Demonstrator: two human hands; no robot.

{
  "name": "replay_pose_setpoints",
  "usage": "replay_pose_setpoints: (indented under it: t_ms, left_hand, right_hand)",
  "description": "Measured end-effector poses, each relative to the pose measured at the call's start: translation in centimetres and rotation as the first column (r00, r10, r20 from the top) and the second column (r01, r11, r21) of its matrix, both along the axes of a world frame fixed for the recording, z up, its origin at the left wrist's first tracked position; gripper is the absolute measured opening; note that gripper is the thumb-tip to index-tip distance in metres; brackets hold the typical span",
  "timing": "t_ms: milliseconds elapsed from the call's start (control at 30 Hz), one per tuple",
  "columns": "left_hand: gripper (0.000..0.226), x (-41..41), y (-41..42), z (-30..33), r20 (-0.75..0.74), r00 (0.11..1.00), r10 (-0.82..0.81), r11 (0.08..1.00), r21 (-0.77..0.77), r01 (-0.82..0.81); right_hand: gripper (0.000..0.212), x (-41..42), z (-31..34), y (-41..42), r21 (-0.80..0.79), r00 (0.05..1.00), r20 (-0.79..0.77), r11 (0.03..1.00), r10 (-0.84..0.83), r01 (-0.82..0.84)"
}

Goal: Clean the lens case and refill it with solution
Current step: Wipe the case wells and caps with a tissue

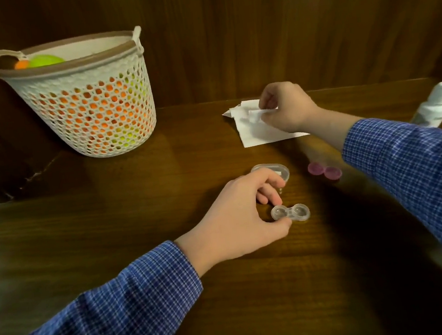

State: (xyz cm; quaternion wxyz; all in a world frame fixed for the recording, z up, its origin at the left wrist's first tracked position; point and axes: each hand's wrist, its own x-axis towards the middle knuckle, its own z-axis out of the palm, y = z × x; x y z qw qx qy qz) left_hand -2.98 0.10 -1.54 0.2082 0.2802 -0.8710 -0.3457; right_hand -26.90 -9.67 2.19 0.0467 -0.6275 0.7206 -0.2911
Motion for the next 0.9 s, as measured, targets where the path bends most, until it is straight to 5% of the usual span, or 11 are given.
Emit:
replay_pose_setpoints:
  t_ms: [333, 567, 900]
  left_hand:
    - [0.051, 0.0, 0.0, 0.2, -0.011, 1.0, -0.006, 1.0, -0.007, 0.006]
    - [0.049, -0.1, 0.2, 0.3, -0.031, 1.0, 0.001, 1.0, -0.008, -0.001]
    - [0.05, -0.2, 0.1, 0.7, -0.059, 0.998, 0.035, 0.998, 0.048, -0.032]
  right_hand:
    - [0.005, 1.0, 2.6, 13.2, -0.246, 0.963, 0.166, 0.955, 0.213, -0.168]
    - [0.014, 2.7, -0.8, 20.2, -0.097, 0.947, -0.062, 0.942, 0.317, -0.321]
    - [0.021, 3.4, -1.3, 20.2, 0.01, 0.911, 0.004, 0.911, 0.413, -0.413]
